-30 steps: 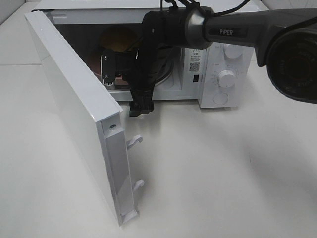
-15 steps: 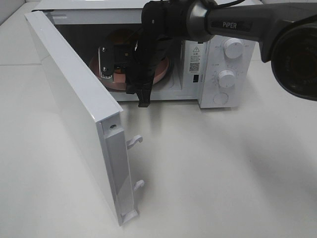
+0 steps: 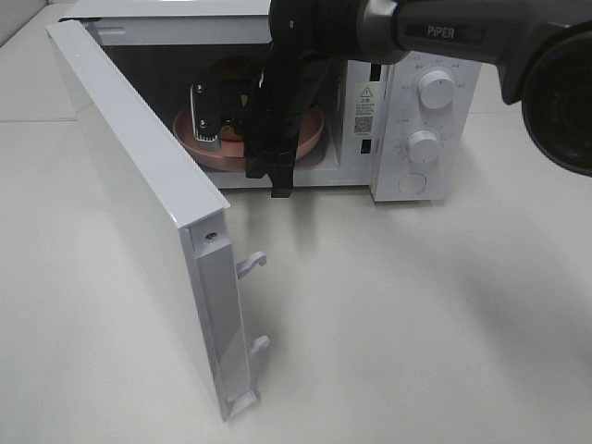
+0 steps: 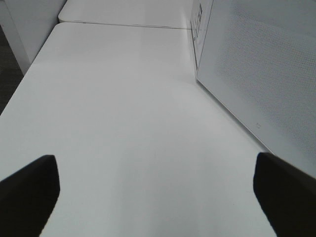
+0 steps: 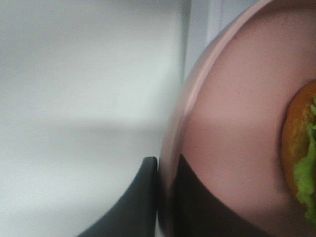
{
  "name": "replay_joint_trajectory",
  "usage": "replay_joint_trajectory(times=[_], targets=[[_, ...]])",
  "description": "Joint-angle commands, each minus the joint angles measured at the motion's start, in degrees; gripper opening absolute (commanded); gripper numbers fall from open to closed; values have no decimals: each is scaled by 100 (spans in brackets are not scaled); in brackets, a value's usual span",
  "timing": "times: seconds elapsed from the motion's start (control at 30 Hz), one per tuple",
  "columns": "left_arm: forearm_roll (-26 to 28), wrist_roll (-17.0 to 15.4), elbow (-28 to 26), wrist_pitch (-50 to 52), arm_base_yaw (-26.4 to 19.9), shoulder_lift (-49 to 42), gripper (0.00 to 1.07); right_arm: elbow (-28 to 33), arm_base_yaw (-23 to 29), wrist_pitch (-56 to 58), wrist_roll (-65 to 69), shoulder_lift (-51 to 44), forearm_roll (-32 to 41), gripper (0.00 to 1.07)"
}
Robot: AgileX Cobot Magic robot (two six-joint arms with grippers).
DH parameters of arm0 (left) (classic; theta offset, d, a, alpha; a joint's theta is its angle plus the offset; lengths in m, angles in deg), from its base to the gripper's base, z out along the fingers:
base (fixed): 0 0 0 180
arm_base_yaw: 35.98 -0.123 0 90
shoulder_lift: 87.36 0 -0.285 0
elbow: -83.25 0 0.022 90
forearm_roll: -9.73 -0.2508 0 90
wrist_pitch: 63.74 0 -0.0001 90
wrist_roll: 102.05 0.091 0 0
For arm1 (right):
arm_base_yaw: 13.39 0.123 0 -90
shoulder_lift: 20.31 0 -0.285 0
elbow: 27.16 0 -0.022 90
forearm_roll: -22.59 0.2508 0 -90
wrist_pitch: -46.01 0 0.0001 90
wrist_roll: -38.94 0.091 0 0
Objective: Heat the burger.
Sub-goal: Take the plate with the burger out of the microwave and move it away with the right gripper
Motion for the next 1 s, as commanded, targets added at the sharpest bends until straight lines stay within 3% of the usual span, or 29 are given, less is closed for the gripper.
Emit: replay_joint_trajectory(times=[0.03, 0.37, 0.53, 1.0], targets=[[-34, -17, 11, 17, -11, -86, 101, 109, 0, 584, -69, -86, 29, 0], [-34, -17, 11, 17, -11, -86, 101, 751, 0, 212, -149, -670, -63, 0], [-34, -17, 11, 17, -11, -86, 101, 1507, 0, -544, -264, -1220, -63, 0], [-34, -17, 11, 17, -11, -86, 101, 2595, 0, -1398, -413, -2040, -229, 0]])
